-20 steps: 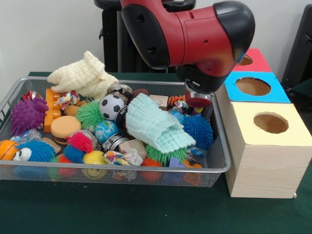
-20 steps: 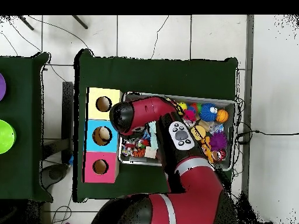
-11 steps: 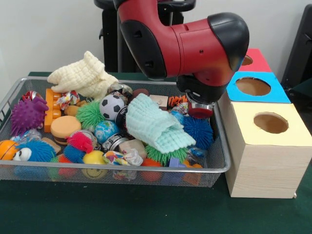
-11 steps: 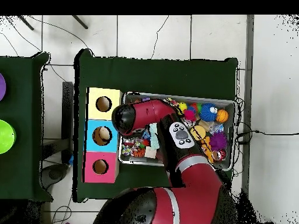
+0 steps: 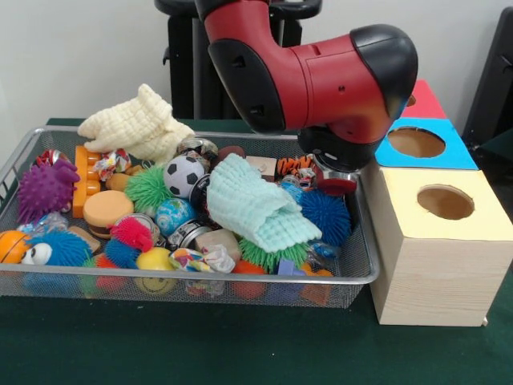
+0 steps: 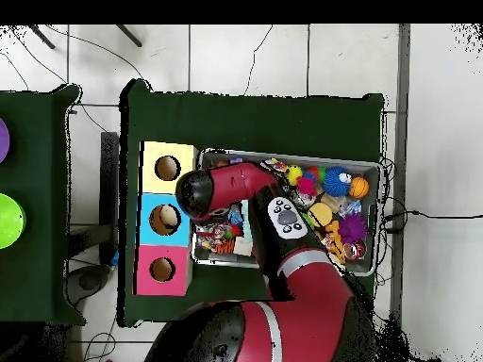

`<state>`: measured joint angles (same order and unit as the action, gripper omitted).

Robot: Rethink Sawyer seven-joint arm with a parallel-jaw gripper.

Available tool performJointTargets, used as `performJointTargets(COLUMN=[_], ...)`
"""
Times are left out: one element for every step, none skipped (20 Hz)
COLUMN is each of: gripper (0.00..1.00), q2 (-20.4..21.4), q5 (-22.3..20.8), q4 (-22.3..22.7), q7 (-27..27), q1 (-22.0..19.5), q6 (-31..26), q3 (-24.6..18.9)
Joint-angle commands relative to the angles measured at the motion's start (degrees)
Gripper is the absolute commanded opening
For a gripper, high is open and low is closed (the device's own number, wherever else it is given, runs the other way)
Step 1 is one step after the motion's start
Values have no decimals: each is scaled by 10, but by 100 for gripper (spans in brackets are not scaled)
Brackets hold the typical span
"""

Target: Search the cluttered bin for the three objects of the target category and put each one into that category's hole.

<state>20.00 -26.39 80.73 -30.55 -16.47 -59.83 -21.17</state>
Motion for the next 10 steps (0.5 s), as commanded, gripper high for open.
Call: performJointTargets(gripper=[0,0,0,0,0,0,0,0,0,0], q2=[-38,-38,-37,-37,-36,-35,-32,-28,-21,-9], q5=[-13,-13,-13,-13,-13,-12,-13,-13,-14,-14], q4=[18,18,18,19,19,19,20,22,25,28], q7=[-34,-34,-34,-34,-34,-36,-39,-42,-40,-34], q1=[6,6,7,6,6,8,8,7,6,2], q6=[-15,-14,-14,-13,-12,-10,-2,7,12,13], q3=[-3,-2,-2,-2,-1,-2,-3,-4,-5,-7])
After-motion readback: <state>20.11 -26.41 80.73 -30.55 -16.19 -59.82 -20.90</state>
